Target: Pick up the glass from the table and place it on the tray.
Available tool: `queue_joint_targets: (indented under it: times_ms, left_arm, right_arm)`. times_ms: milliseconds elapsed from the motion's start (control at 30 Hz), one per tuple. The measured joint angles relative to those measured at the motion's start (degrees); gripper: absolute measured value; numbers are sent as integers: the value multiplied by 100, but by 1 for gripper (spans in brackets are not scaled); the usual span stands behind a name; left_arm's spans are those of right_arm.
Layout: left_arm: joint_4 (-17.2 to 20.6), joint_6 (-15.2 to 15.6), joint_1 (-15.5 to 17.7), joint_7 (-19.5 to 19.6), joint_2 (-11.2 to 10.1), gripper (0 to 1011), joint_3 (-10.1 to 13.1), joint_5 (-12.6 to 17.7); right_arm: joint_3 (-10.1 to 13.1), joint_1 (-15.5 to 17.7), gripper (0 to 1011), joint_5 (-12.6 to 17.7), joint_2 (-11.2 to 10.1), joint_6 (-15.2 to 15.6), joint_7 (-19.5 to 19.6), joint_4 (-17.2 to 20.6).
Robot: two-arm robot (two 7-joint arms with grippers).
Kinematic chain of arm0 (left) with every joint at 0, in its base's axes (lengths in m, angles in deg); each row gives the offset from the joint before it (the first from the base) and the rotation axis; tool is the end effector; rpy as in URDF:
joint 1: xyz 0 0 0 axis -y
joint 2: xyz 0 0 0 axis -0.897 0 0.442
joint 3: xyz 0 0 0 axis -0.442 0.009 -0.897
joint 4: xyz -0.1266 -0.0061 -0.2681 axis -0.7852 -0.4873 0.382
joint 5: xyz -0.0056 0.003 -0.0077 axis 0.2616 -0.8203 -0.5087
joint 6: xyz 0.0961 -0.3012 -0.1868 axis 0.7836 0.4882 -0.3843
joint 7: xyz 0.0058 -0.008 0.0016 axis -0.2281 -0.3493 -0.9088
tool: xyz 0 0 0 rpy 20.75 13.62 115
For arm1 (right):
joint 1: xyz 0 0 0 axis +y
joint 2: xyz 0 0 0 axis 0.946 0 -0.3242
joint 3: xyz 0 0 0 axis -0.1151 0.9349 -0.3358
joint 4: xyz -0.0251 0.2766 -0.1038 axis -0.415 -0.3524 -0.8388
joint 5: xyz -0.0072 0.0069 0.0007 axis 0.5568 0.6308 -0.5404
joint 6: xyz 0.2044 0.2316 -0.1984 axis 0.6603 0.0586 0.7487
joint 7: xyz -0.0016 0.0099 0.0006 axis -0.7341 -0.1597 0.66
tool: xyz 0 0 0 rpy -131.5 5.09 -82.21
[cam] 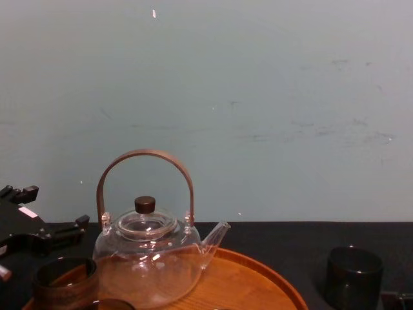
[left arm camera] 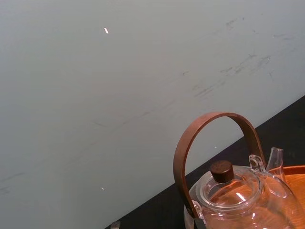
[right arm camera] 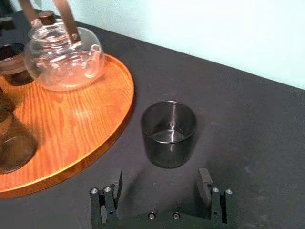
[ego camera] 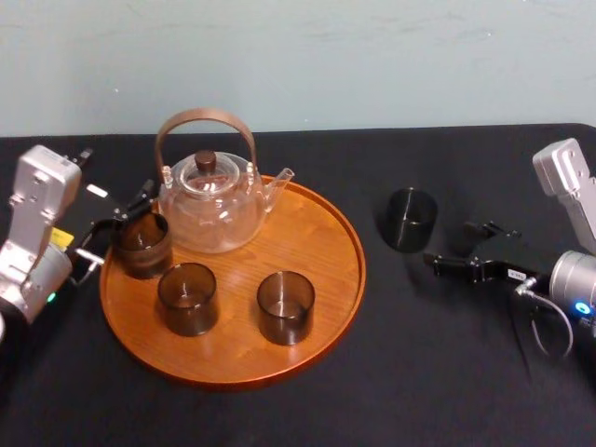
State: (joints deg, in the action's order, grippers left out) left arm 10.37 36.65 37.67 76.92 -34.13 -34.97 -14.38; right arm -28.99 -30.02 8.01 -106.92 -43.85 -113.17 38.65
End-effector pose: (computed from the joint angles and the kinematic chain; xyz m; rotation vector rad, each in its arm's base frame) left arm 0.4145 0.0709 -0.3185 0.3042 -0.2852 1.2479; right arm 0.4183 -0.0994 -0.2909 -0.3924 0.2338 -0.8958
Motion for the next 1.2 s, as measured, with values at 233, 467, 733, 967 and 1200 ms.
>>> queue_joint_targets:
  times_ms: [233, 467, 733, 967, 1200]
  left_arm:
    - [0, 0, 0, 0, 0, 1001, 0, 0]
    - [0, 0, 0, 0, 0, 1001, 0, 0]
    - [0, 0, 0, 0, 0, 1001, 0, 0]
    - [0, 0, 0, 0, 0, 1001, 0, 0]
    - [0, 0, 0, 0, 0, 1001, 0, 0]
  right_arm:
    - [-15, -207, 1002, -88, 143, 119, 6, -262]
    - [-107, -443, 1002, -254, 309, 149, 0, -525]
    - [-237, -726, 1002, -531, 528, 140, -16, -846]
    - [-328, -942, 1002, -732, 722, 135, -84, -1106]
    - [-384, -1092, 1002, -866, 870, 121, -158, -1284]
